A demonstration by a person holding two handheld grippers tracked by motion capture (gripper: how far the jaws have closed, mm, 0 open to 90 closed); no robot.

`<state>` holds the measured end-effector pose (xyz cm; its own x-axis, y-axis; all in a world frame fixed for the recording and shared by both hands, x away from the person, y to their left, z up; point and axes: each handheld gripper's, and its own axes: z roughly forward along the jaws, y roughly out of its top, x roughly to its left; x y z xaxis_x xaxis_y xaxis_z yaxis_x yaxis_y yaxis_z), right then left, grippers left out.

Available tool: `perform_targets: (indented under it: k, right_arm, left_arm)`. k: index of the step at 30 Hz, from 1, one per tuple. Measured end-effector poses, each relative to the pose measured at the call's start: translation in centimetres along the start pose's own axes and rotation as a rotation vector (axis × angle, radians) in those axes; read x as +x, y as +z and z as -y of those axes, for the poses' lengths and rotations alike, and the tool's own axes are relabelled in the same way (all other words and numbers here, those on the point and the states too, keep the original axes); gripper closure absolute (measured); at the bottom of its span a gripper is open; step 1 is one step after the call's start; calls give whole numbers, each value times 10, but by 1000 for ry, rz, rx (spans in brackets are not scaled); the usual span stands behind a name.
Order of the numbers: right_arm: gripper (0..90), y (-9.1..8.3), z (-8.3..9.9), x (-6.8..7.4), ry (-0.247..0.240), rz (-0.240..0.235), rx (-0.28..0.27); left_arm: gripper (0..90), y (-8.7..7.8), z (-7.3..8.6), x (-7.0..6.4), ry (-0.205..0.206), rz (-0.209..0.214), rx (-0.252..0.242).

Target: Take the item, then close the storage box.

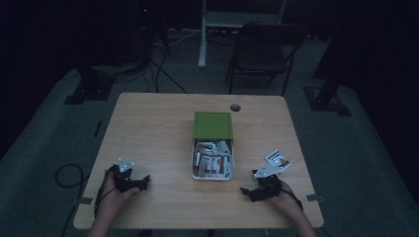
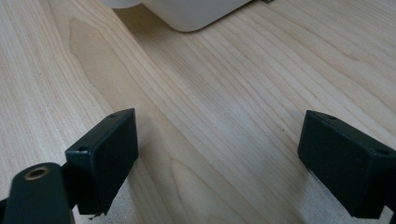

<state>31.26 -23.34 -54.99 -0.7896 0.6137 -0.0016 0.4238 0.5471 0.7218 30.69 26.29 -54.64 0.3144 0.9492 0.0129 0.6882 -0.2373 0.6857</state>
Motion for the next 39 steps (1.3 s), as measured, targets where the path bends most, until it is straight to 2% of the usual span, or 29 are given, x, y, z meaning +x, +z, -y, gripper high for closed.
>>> perform_targets:
  k: [18,20,21,22,28,32,35,39]
  right_arm:
    - [116,0,0,0,13,4,2]
    - [116,0,0,-1,20,14,2]
    - [116,2,-2,0,58,55,1]
    - [116,3,-3,1,64,63,1]
    - [116,3,-3,1,65,62,2]
    - [120,3,-3,1,63,61,1]
    - [139,2,-2,1,79,30,-19]
    - [138,0,-2,1,74,25,-27]
  left_arm:
    - [15,0,0,-1,-8,-8,1]
    - [15,0,0,-1,-9,-8,1]
    - [15,0,0,-1,-6,-6,3]
    - [15,0,0,-2,20,19,1]
    - [15,0,-1,-6,43,40,-1]
    - [16,-1,-2,-11,51,85,-4]
    - [16,-3,-5,-16,71,106,-20]
    - [16,-6,-8,-21,95,121,-32]
